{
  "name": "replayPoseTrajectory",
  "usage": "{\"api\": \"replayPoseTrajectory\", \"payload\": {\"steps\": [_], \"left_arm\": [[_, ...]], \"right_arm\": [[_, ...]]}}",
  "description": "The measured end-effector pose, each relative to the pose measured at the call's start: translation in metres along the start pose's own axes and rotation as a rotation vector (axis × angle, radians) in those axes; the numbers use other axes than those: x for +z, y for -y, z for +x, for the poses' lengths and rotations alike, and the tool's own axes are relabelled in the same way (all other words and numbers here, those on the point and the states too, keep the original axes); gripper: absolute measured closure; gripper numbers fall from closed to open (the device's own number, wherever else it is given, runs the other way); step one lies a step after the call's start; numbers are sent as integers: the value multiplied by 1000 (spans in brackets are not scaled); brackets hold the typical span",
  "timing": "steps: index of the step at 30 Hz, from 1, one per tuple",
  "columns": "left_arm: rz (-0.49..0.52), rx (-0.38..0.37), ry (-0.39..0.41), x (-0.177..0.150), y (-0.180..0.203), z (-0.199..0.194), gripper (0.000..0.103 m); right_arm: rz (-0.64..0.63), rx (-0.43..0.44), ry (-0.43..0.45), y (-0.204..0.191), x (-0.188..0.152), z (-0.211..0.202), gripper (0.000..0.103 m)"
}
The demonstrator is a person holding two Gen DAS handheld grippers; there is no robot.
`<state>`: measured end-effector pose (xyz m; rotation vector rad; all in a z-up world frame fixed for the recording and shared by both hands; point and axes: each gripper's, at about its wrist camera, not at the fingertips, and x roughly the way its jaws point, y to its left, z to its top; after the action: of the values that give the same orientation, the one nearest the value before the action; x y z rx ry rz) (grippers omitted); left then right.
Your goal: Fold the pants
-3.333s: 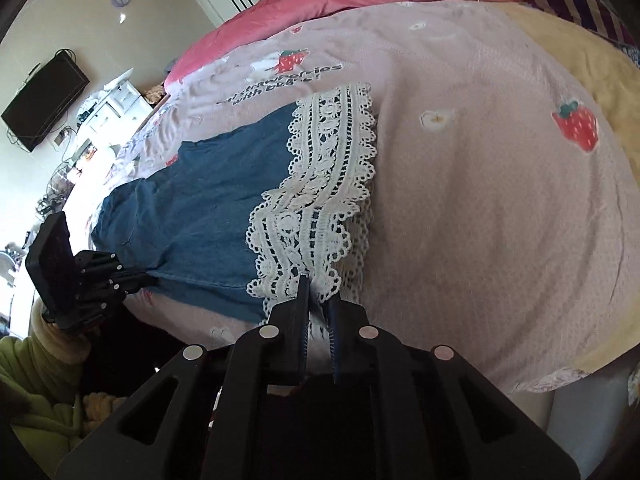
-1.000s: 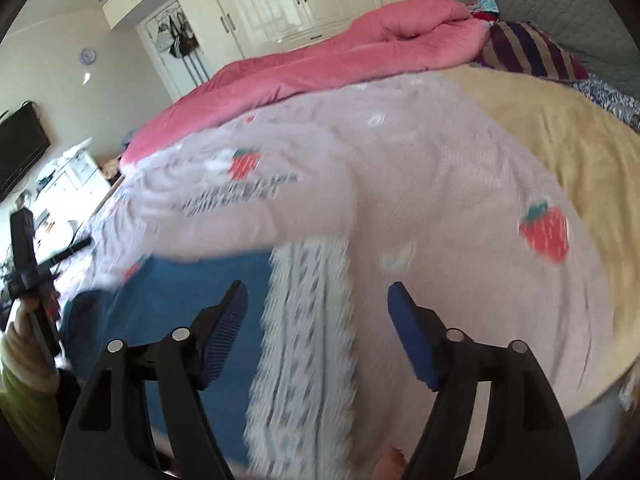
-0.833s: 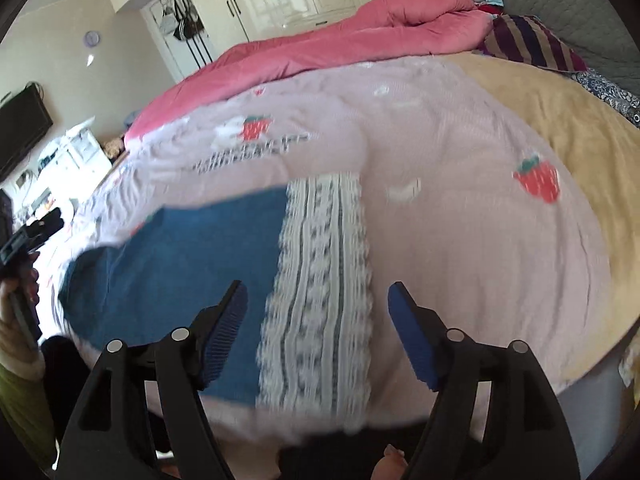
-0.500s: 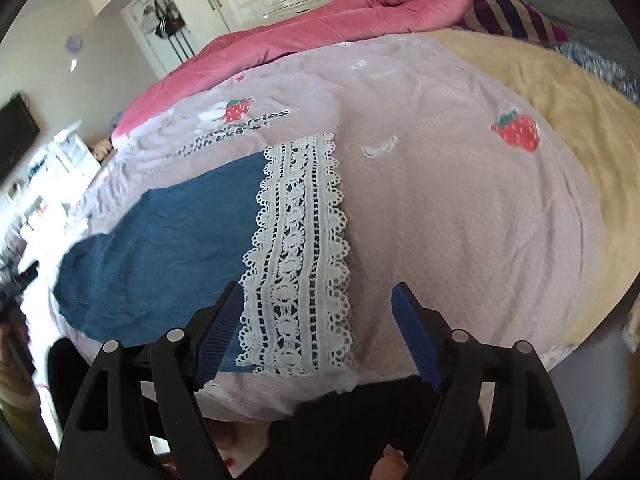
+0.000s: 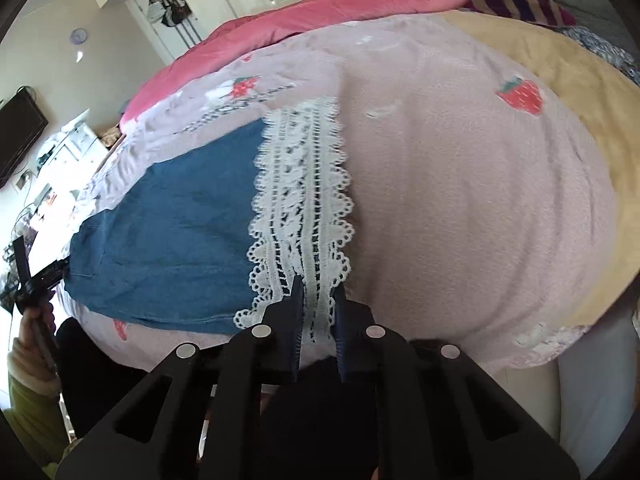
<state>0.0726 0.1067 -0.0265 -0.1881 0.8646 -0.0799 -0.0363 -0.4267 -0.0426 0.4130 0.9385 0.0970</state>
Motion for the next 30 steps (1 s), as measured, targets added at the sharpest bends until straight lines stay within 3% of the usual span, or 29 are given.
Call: {"api": "replayPoseTrajectory", "payload": {"steps": [4,7,12,14,20,23,30], "left_arm": [[-13,12,-3,-1,-2,5,60],[-28,5,-1,0,-8,6,53],[-13,2,46,5,0,-27,50],[19,6,92,12,10,-45,39],[155,-49,194,31,66,-90,20],[218,-102,199,37,103,-93,13],[337,-246,164,42,186,-78,10]], "right_arm": [[24,3,-11,3,-5,12,84],[50,4,-15,8,-3,6,69],[41,9,51,7,-5,-21,49],[35,5,64,6,-7,-28,45],[9,16,98,-1,-15,-45,34],[-9,9,119,-8,-18,-51,28],[-27,3,123,-24,-22,-43,20]]}}
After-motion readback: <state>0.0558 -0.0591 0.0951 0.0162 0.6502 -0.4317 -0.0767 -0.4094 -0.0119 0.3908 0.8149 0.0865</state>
